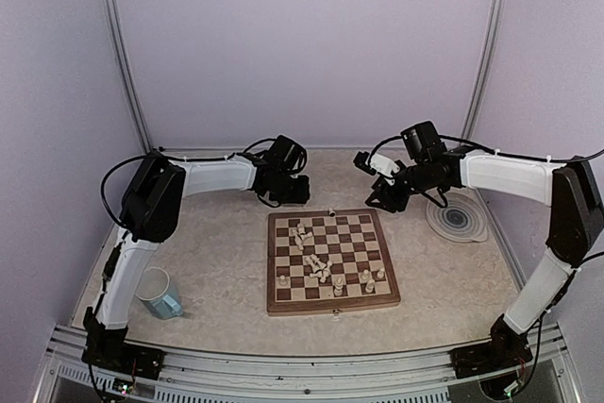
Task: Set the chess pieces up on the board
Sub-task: Pick up the pawn from the center of the board.
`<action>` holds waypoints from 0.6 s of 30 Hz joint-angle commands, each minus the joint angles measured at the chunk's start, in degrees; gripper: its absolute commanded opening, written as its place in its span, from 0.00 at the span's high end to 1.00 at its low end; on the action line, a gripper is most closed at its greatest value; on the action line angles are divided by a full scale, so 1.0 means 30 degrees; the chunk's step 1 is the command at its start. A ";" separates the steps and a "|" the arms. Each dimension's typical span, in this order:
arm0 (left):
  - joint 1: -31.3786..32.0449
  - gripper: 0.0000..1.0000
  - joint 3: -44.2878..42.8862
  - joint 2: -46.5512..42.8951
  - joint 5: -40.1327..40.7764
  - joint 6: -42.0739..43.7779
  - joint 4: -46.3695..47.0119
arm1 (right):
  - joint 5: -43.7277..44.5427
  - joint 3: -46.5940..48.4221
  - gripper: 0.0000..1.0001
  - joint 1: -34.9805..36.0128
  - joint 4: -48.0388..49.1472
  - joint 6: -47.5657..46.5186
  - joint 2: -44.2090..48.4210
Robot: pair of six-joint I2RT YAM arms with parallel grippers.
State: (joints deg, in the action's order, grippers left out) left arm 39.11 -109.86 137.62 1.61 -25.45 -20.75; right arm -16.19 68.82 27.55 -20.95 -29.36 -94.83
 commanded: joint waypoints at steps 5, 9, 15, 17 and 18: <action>0.0230 0.69 -0.1296 0.1135 0.0018 0.0307 -0.0556 | 0.0388 -0.0408 0.52 -0.0102 0.0633 -0.0259 -0.0177; 0.0289 0.77 -0.1331 0.1235 0.0170 0.0354 -0.0585 | 0.0381 -0.0410 0.52 -0.0102 0.0646 -0.0250 -0.0221; 0.0908 0.92 -0.0811 0.0418 0.1647 0.0981 -0.0825 | 0.0521 -0.0517 0.52 -0.0102 0.0731 -0.0304 -0.0323; 0.1309 0.94 -0.0265 -0.0535 0.2291 0.1398 -0.0791 | 0.0690 -0.0608 0.52 -0.0102 0.0821 -0.0345 -0.0325; 0.1562 0.94 0.0022 -0.1088 0.2561 0.1592 -0.0835 | 0.0757 -0.0628 0.52 -0.0102 0.0859 -0.0376 -0.0325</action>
State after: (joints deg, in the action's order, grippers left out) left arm 41.01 -111.83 140.00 4.97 -23.59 -22.15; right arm -15.05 68.16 27.55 -19.68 -30.06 -94.87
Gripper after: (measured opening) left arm 0.116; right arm 0.484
